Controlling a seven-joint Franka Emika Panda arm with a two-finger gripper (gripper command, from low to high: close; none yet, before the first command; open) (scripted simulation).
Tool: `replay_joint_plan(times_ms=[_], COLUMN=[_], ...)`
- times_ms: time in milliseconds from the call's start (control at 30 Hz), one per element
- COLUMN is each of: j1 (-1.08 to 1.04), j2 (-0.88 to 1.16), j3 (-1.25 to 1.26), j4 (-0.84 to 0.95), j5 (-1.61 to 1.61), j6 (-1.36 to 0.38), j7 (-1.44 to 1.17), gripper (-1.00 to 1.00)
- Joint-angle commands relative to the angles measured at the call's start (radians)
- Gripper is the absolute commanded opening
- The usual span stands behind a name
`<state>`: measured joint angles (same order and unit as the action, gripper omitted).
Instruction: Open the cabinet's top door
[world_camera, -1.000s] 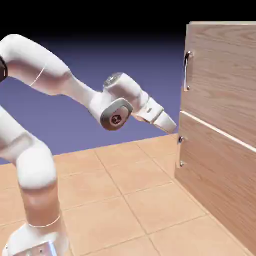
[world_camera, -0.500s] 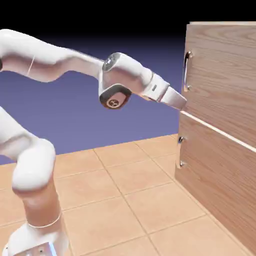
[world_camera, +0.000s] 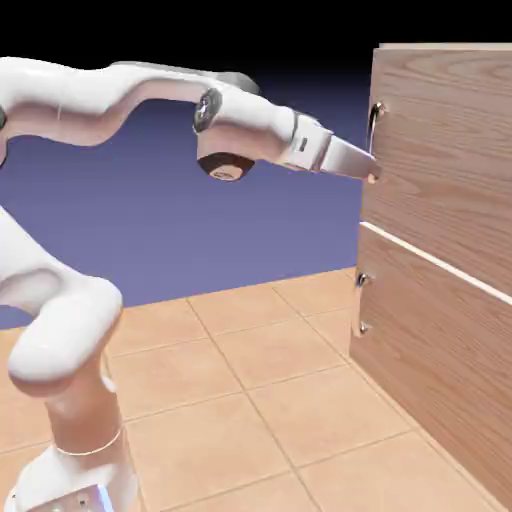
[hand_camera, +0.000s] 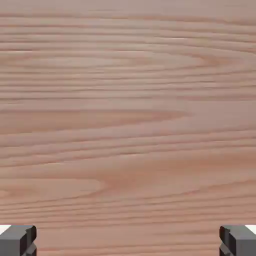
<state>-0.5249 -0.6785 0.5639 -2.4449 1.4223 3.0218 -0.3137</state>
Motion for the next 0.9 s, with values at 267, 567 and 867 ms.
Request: replay_joint_plan(times_ms=[267, 567, 867], j1=[-0.148, -0.296, -0.443], j2=[-0.03, -0.06, -0.09], j3=[0.155, 0.31, 0.466], j4=[0.101, 0.201, 0.301], j5=[0.392, 0.783, 1.174], j6=[-0.004, -0.008, -0.013], j7=[-0.29, -0.581, -0.871], gripper=[0.0, 0.0, 0.0])
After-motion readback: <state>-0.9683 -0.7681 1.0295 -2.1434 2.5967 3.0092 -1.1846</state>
